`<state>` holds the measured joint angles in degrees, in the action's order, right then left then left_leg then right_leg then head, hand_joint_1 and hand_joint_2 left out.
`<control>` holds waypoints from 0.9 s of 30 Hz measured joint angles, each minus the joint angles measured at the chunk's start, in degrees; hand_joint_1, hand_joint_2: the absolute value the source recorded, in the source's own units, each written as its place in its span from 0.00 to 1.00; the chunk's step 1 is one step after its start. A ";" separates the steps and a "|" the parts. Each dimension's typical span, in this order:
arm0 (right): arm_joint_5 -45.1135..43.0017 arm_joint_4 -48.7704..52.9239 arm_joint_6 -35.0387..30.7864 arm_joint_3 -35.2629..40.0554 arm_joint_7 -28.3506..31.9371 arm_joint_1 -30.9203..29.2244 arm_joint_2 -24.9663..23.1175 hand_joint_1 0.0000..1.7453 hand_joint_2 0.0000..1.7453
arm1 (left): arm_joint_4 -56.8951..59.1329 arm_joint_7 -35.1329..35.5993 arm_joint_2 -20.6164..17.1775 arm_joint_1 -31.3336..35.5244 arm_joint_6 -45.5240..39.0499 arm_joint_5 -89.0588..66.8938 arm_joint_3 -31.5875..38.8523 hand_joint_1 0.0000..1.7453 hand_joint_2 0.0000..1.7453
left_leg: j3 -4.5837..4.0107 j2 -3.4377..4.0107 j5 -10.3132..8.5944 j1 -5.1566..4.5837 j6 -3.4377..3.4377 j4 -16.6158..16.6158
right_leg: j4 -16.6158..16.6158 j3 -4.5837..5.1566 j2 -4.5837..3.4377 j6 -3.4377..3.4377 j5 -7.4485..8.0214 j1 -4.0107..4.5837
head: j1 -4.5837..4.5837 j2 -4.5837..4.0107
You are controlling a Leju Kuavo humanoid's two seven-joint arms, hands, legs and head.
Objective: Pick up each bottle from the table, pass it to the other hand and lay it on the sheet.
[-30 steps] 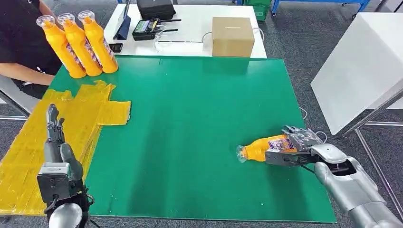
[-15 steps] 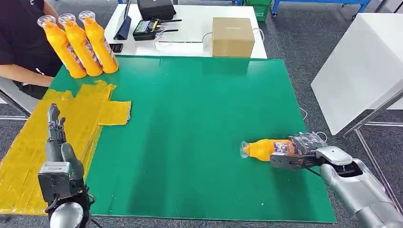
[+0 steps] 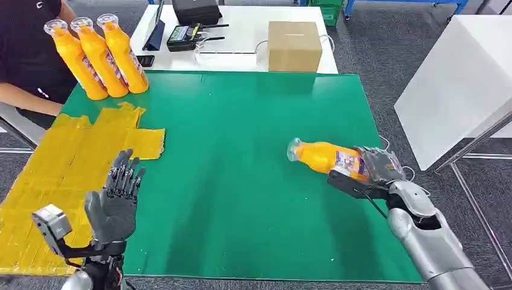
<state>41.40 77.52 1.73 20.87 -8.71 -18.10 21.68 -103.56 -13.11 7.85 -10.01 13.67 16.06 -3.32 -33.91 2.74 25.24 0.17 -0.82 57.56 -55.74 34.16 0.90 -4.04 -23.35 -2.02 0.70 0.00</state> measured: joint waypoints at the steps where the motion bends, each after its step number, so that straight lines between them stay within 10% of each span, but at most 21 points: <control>1: -2.33 2.97 0.00 -0.90 0.54 0.73 -1.09 1.00 1.00 | 0.00 -0.04 0.00 -1.05 1.77 2.29 0.02 0.00 1.00 | -0.01 -0.03 0.00 0.02 0.00 0.00 | 0.00 0.02 0.05 0.01 -0.02 0.04 | 0.02 0.00; 27: -7.63 20.27 -0.94 5.60 4.51 6.60 -15.27 1.00 1.00 | -1.66 -3.53 1.55 -2.33 -1.06 -3.73 -8.72 0.00 1.00 | -0.10 -0.24 -0.02 0.06 0.03 -0.01 | 0.01 -0.02 0.17 0.03 -0.04 0.01 | -0.02 0.00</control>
<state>33.77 97.79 0.79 26.47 -4.20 -11.50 6.40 -105.22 -16.65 9.40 -12.34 12.61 12.33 -12.04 -34.01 2.50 25.22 0.23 -0.79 57.55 -55.73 34.14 1.07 -4.01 -23.39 -2.01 0.68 0.00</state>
